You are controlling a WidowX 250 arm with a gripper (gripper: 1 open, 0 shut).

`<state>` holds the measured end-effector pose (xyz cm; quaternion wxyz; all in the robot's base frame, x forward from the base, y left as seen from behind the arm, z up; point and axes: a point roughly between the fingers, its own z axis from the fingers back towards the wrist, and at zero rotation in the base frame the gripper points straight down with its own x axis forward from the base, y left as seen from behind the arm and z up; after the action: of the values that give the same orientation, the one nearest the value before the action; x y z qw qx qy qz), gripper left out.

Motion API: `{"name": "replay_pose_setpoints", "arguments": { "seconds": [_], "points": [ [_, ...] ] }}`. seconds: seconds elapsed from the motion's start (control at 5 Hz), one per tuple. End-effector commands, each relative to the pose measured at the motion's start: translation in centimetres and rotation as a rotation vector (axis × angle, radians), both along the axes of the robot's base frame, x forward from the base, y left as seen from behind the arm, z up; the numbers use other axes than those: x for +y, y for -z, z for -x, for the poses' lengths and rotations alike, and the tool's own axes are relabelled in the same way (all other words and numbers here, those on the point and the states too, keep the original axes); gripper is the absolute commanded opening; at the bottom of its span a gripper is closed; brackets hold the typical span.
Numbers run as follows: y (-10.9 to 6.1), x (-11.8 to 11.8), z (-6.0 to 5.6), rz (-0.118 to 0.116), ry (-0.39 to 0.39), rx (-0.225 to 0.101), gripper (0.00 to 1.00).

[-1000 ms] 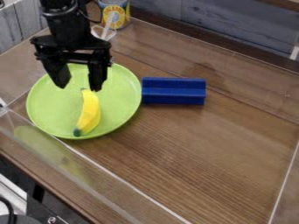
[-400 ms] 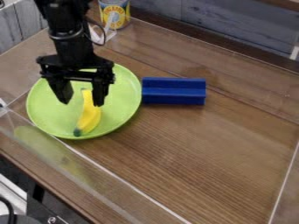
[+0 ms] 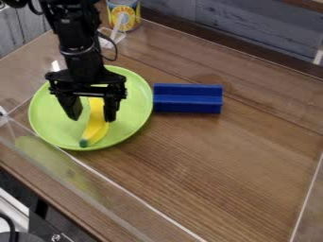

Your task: Remove the banana from inside the green plate and put it on the table

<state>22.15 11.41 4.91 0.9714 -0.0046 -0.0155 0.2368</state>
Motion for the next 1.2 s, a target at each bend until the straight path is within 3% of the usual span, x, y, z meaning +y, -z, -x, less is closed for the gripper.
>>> {"name": "replay_pose_setpoints", "arguments": {
  "seconds": [0.0,1.0],
  "points": [
    [0.2,0.3,-0.7,-0.013,-0.009,-0.018,1.0],
    [0.2,1.6,-1.6,0.008,-0.044,-0.033,1.0]
  ]
}}
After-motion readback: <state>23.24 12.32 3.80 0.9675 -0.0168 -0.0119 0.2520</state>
